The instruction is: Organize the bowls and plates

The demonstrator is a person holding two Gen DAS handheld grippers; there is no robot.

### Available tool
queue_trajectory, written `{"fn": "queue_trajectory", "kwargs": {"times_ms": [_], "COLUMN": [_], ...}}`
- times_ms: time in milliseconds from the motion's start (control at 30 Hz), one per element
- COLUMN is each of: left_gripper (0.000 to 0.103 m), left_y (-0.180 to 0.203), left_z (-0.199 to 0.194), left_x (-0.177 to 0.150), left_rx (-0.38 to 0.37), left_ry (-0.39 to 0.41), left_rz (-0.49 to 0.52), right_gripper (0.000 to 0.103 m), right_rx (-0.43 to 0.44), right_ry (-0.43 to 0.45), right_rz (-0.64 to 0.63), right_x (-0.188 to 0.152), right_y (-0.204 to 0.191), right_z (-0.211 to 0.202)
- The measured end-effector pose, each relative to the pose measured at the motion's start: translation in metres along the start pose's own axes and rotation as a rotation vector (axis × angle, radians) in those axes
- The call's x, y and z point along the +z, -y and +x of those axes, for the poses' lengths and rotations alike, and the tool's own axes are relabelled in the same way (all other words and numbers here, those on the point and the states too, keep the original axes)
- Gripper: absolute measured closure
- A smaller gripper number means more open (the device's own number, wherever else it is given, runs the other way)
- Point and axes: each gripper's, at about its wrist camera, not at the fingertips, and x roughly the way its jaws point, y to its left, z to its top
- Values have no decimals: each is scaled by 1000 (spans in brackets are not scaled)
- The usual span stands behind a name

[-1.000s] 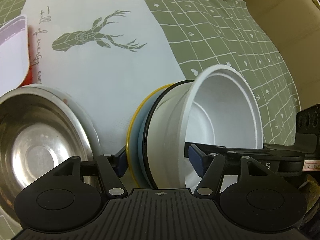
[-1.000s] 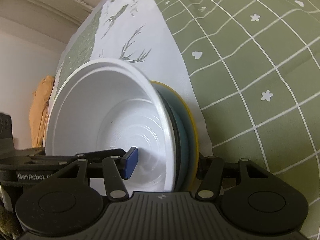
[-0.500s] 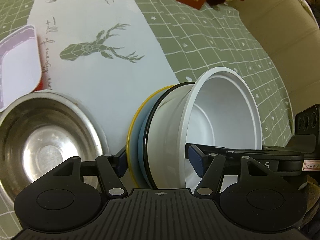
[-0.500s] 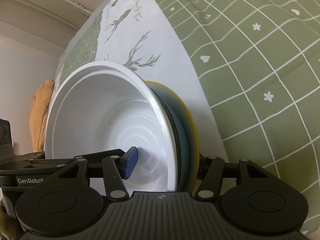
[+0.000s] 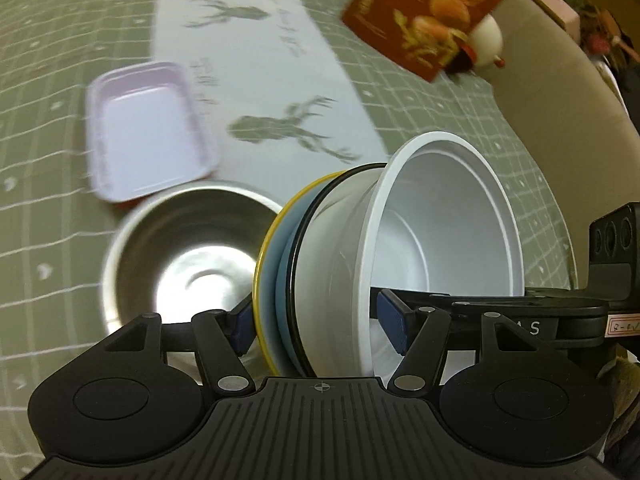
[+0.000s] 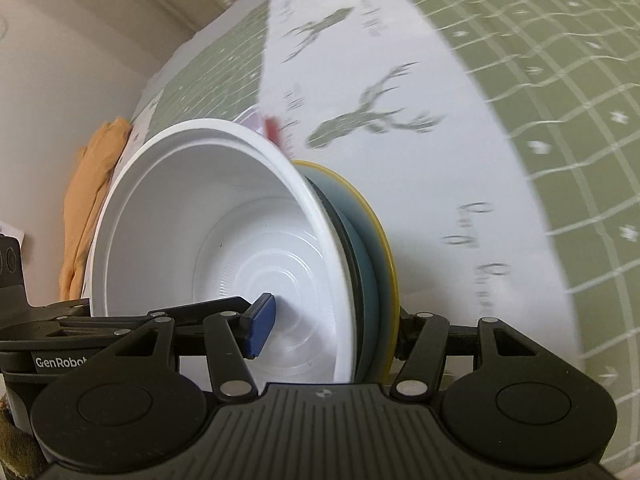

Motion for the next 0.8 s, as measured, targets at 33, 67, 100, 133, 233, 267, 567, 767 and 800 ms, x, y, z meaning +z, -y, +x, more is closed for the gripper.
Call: {"fn": "queue_trajectory", "kwargs": {"times_ms": [33,67,100,133,233,267,567,767,800], "left_gripper": [37,37,36,36,37,37,38,55,60], "left_y": [-10,-18,-25,-34,-55,-61,-79,-83,-81], "left_z": [-5,-7,-9,-12,-13,-11,-3,-19,-23], "left_x": [-2,-3,-5,-6,-10,-11,-13,-10,-8], "left_rx": [6,9,12,14,18,19,62,96,84], "left_ry": [5,9,12,13,2,-6,-25,65,81], "left_rz": [-16,-27,-39,-52,-87,-97,-51,-18,-9], "right_gripper": [45,45,45,45,45,45,42,41,41], "right_rx": [4,8,11,13,13,11,5,-38,-44], "right_ry": [-10,-22,-32,-44,-82,-99,-182,-158,-152], "right_rz": [-9,-19,-27,-37,-65,-70,-62,-88,-99], "right_x": [0,0,0,0,1,1,3,7,8], "right_y": [-7,-16,-22,-29,-45,-49,-55,-57,-58], "right_z": [6,14,19,25,44,51,89,96,96]}}
